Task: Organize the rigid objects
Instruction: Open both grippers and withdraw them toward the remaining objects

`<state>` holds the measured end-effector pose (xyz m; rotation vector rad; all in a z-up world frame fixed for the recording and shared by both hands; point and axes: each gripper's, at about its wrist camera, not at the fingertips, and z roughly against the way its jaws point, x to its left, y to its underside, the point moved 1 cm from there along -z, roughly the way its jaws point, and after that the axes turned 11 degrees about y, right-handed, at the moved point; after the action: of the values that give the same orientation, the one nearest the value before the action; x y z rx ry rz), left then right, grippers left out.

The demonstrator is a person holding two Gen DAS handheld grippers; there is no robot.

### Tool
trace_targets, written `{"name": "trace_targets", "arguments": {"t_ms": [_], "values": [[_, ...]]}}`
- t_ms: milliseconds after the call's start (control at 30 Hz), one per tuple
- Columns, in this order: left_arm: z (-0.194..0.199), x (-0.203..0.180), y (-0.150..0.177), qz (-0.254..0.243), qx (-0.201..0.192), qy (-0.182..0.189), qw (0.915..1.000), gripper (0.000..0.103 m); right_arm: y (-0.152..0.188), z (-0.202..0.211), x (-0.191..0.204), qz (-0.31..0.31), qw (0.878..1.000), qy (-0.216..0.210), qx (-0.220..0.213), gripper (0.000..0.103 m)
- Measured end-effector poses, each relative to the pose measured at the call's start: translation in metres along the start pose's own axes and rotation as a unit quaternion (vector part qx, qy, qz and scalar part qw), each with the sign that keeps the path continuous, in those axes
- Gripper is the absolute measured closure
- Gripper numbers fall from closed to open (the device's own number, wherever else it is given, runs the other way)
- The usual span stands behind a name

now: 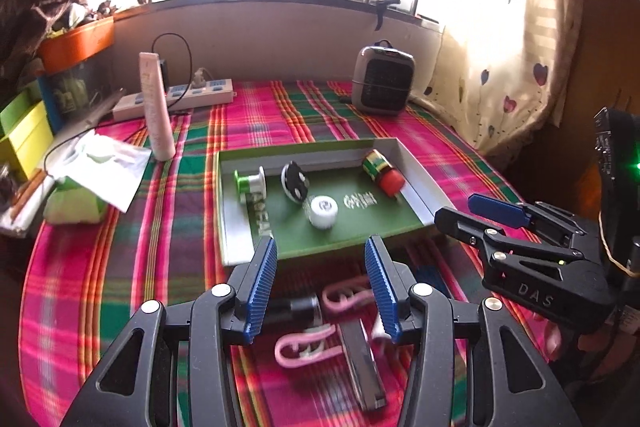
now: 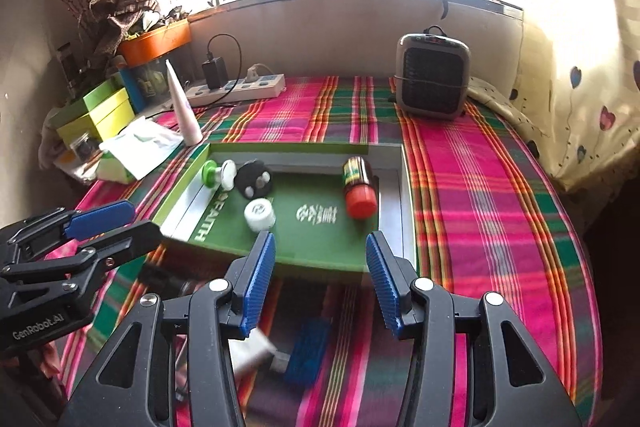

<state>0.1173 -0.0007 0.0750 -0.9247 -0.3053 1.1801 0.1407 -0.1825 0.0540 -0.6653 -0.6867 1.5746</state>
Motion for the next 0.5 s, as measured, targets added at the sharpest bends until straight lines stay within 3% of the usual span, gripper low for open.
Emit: {"name": "trace_targets", "arguments": {"t_ms": [500], "values": [[0.064, 0.026, 0.067, 0.054, -0.021, -0.003, 0.9983, 0.057, 0.054, 0.022, -0.018, -0.048, 0.998, 0.035, 0.032, 0.054]]}}
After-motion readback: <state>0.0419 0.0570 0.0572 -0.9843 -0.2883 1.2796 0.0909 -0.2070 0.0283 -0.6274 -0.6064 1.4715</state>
